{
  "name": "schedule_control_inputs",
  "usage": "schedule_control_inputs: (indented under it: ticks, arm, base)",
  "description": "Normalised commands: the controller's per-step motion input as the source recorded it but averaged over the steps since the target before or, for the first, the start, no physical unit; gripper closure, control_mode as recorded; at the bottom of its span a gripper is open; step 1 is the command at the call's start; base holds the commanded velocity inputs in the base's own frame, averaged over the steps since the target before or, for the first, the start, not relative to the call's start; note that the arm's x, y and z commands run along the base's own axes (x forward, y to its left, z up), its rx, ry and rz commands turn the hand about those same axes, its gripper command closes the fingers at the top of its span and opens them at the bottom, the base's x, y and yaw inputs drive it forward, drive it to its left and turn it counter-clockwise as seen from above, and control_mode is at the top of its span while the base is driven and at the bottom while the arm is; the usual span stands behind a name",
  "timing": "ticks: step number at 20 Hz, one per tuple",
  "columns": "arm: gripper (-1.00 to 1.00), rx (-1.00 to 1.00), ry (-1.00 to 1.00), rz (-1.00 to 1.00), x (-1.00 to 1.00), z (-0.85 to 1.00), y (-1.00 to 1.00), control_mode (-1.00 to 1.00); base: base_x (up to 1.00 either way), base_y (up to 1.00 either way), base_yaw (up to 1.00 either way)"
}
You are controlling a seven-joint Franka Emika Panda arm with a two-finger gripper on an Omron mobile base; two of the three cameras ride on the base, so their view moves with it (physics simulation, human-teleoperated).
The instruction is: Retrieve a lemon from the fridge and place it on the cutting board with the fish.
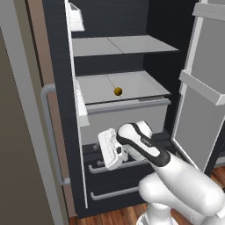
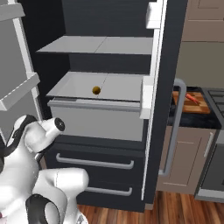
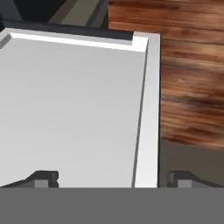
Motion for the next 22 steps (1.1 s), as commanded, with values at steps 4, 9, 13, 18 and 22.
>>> schedule_control_inputs:
  ticks: [4,9,13,18,22]
  arm:
    - [-1.0,-0.39,-0.16,0.0,0.26,0.01,-0.98,-1.0]
    - [-1.0,-0.53,-0.24,0.24,0.11,0.0,-0.81,-1.0]
    - [-1.0,-0.4,-0.35,0.47,0.04,0.0,-0.97,-1.0]
    - [-1.0,-0.18,-0.25,0.69,0.0,0.09,-0.83,-1.0]
    - [-1.0,-0.32,-0.16,0.67,-0.03,0.15,-0.73,-1.0]
  base:
    - [0.0,0.0,0.0]
    - [0.0,0.0,0.0]
    - [0.0,0.0,0.0]
    - [0.0,0.0,0.0]
    - [0.0,0.0,0.0]
